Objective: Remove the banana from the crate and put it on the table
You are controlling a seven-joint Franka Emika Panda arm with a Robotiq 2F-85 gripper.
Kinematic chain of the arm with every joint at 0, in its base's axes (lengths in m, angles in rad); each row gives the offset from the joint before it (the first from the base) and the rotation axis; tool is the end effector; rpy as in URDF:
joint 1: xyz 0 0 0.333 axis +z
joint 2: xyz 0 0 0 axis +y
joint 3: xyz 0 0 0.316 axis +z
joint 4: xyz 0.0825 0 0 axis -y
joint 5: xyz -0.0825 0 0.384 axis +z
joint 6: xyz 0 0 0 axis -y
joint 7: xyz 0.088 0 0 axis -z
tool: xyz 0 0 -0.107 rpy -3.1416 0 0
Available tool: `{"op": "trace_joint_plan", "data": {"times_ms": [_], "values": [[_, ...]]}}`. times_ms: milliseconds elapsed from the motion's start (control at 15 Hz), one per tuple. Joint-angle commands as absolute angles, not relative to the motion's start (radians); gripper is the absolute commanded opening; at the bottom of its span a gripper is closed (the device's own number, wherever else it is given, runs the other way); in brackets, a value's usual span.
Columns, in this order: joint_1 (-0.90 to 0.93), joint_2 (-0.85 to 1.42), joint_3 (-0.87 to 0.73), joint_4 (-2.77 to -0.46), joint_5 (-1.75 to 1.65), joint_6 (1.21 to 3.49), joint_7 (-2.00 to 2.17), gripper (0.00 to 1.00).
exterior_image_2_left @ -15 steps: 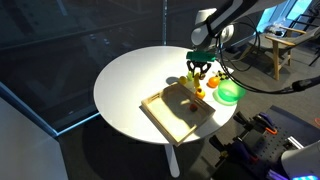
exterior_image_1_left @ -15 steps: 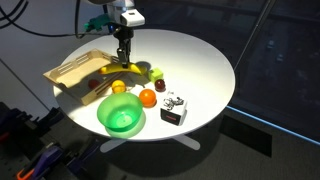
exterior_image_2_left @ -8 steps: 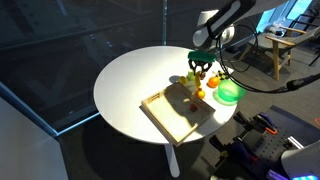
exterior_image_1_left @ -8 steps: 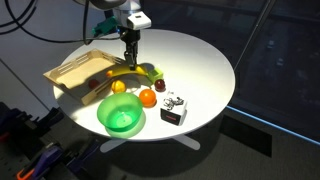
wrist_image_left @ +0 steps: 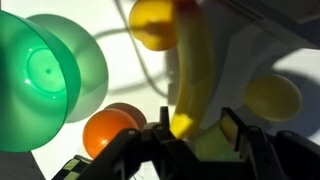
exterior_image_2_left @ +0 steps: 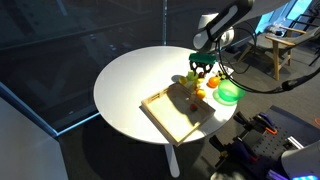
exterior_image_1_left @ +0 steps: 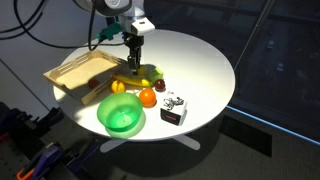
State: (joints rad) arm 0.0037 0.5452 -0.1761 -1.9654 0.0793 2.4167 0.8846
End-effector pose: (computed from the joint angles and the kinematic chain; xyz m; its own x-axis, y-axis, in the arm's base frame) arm 0.5977 -0.1016 0.1890 0.4550 -0.8903 -0.0186 -0.8859 -0.4547 0.0915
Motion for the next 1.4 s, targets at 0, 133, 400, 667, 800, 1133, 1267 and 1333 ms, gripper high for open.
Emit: {"op": "trace_joint_plan", "data": {"times_ms": [0,133,400,667,800,1133,1267,1333], "values": [[-0.01,0.554,-0.172,-1.938,0.098,2.404,0.873,0.88],[-0.008,0.547,-0.168,-1.944,0.097,2.404,0.867,0.99],[-0.003,0.531,-0.149,-1.958,0.099,2.397,0.843,1.0],[0.013,0.519,-0.125,-1.963,0.092,2.381,0.817,1.0],[0.022,0.511,-0.115,-1.965,0.086,2.367,0.798,1.0],[0.059,0.473,-0.099,-1.977,0.055,2.286,0.723,1.0],[0.075,0.453,-0.091,-1.979,0.041,2.24,0.683,1.0],[0.081,0.444,-0.086,-1.976,0.036,2.205,0.662,1.0]]}}
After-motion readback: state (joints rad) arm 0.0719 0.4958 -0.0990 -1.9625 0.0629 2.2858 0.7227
